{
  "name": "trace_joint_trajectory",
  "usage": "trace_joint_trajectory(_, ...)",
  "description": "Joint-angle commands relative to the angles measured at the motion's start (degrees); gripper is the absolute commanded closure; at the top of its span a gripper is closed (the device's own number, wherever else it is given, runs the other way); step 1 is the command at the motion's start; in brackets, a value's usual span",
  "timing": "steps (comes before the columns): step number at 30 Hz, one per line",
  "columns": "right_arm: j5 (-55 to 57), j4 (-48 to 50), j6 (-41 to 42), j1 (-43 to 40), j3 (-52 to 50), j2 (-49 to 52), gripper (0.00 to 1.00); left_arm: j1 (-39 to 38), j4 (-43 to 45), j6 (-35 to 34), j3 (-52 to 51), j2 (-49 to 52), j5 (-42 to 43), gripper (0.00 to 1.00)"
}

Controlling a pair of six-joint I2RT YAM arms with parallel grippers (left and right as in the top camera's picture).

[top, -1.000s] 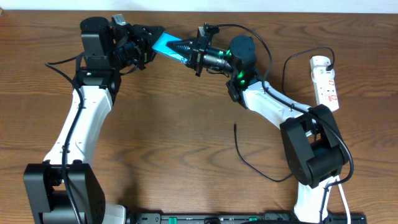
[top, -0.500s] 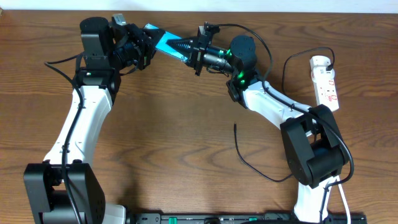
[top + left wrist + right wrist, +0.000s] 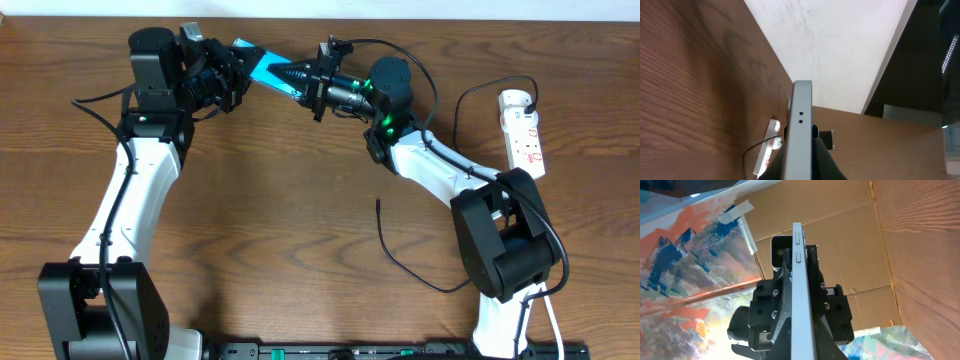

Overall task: Plug charger to phone and switch on socket
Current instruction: 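Pass the phone back into the left gripper, grasping its side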

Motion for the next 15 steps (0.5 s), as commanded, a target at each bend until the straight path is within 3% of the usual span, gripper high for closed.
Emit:
trace_joint_trajectory(1, -0.9, -0.1, 0.3, 0.8, 0.7, -0.5, 0.99, -0.3, 0.5, 3.1, 0.7, -0.4, 2.0, 0.93)
trace_joint_trajectory(6, -0.9, -0.1, 0.3, 0.8, 0.7, -0.5, 0.99, -0.3, 0.5, 3.1, 0.7, -0.4, 2.0, 0.93)
trace_joint_trajectory(8, -1.1, -0.1, 0.3, 0.8, 0.7, -0.5, 0.95, -0.3, 0.5, 3.1, 0.7, -0.4, 2.0, 0.93)
trace_joint_trajectory(10, -1.3, -0.1, 0.3, 0.8, 0.7, -0.5, 0.79, -0.3, 0.5, 3.1, 0.7, -0.4, 2.0, 0.93)
trace_joint_trajectory(12, -1.3, -0.1, 0.3, 0.8, 0.7, -0.5, 0.52, -0.3, 0.5, 3.1, 0.7, -0.4, 2.0, 0.93)
trace_joint_trajectory(15, -1.5, -0.1, 0.3, 0.8, 0.7, -0.5, 0.2, -0.3, 0.5, 3.1, 0.7, -0.4, 2.0, 0.93)
